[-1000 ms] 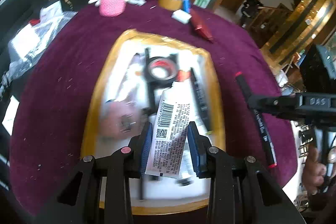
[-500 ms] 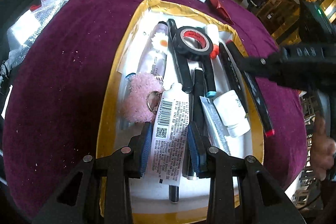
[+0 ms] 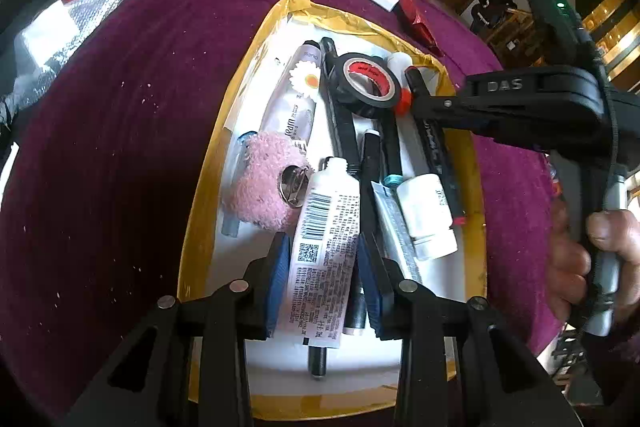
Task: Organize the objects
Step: 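Lower the white tube into the tray with the left tool while the right tool places the marker, then open both tools and lift them away from the tray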
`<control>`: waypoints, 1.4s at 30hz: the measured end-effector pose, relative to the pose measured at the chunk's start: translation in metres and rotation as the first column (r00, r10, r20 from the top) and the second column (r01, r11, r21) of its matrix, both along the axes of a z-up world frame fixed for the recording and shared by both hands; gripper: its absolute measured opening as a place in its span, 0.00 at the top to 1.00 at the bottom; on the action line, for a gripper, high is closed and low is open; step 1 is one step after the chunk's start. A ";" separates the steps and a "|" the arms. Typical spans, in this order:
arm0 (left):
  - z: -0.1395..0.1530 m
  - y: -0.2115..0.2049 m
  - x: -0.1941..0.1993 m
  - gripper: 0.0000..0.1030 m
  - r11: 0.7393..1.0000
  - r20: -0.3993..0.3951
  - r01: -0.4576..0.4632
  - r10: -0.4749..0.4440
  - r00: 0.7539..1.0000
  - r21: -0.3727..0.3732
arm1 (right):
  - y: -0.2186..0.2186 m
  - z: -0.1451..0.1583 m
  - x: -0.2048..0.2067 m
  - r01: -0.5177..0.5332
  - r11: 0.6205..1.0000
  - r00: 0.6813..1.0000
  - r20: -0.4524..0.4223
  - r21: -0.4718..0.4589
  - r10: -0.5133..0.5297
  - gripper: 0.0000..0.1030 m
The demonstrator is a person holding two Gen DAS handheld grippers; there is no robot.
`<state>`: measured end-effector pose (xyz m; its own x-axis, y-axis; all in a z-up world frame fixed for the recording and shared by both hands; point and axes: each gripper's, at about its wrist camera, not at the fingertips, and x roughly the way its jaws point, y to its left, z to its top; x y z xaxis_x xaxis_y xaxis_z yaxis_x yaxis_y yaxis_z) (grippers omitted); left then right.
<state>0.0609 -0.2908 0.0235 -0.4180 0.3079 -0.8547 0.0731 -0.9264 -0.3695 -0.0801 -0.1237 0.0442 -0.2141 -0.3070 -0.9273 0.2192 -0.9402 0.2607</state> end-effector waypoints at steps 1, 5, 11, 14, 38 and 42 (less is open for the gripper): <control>0.001 0.000 0.001 0.71 1.000 -0.003 -0.001 0.001 1.000 0.005 | -0.001 0.000 -0.001 -0.006 1.000 1.000 -0.010 0.014 0.006 0.87; 0.006 0.003 0.006 0.68 1.000 -0.021 0.001 -0.001 1.000 0.010 | -0.006 0.000 -0.002 -0.027 0.999 1.000 -0.011 0.040 0.027 0.87; 0.010 -0.001 0.010 0.57 1.000 -0.028 -0.026 0.026 0.999 0.017 | -0.009 -0.004 0.008 -0.065 0.996 0.998 0.022 0.055 0.064 0.86; 0.010 -0.002 0.009 0.54 0.999 -0.027 -0.034 0.035 0.999 0.019 | -0.005 -0.004 0.010 -0.066 0.997 0.997 0.033 0.051 0.065 0.86; 0.056 0.010 0.016 0.45 0.960 -0.216 -0.103 0.046 0.975 -0.262 | 0.003 0.043 0.056 0.038 0.995 0.985 -0.170 0.092 -0.022 0.60; 0.064 0.011 0.016 0.45 0.953 -0.248 -0.125 0.055 0.967 -0.275 | 0.009 0.042 0.063 0.046 0.993 0.985 -0.170 0.106 -0.027 0.59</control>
